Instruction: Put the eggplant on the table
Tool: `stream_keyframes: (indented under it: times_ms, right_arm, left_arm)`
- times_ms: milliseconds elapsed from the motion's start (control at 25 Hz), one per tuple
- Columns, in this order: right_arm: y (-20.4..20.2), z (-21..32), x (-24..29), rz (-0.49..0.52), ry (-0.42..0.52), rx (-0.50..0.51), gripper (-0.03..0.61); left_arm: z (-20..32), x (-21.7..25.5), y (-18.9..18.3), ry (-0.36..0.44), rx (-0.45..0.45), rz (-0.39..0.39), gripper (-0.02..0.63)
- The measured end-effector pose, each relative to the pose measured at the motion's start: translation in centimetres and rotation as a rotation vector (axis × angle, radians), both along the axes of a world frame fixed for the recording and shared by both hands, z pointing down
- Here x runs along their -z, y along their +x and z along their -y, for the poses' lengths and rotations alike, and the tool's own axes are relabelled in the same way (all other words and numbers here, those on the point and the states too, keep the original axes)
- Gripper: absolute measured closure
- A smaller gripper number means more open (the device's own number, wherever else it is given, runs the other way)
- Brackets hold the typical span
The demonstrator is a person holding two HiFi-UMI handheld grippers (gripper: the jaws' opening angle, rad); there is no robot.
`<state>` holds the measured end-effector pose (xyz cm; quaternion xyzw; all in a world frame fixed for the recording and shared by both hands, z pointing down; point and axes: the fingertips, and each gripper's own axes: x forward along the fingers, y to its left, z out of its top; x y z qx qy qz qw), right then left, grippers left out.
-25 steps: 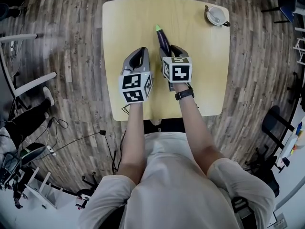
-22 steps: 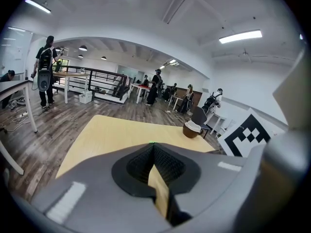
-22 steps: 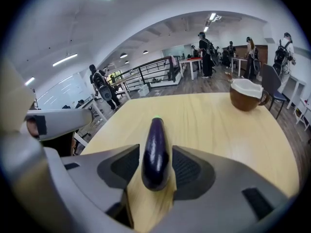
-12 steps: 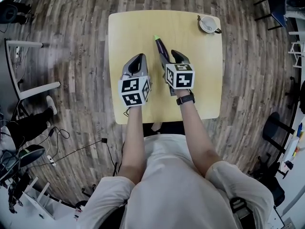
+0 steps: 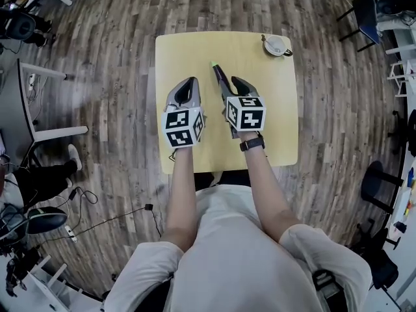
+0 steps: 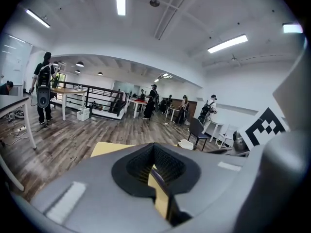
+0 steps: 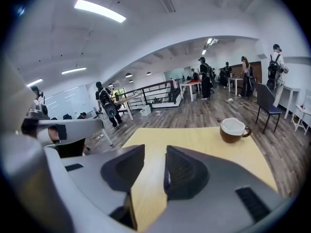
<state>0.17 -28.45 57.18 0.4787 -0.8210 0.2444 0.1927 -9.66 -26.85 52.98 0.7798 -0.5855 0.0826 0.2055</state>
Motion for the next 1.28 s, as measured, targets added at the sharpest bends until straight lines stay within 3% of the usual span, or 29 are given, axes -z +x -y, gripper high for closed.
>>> stream_keyframes:
  times_ms: [1280]
  right_arm:
    - [1.2,-5.7,20.9,0.052,0.458,-0.079,0.548]
  left_arm:
    - [-4.5,17.5,1.8,0.335,-0.098,0.03,0.604]
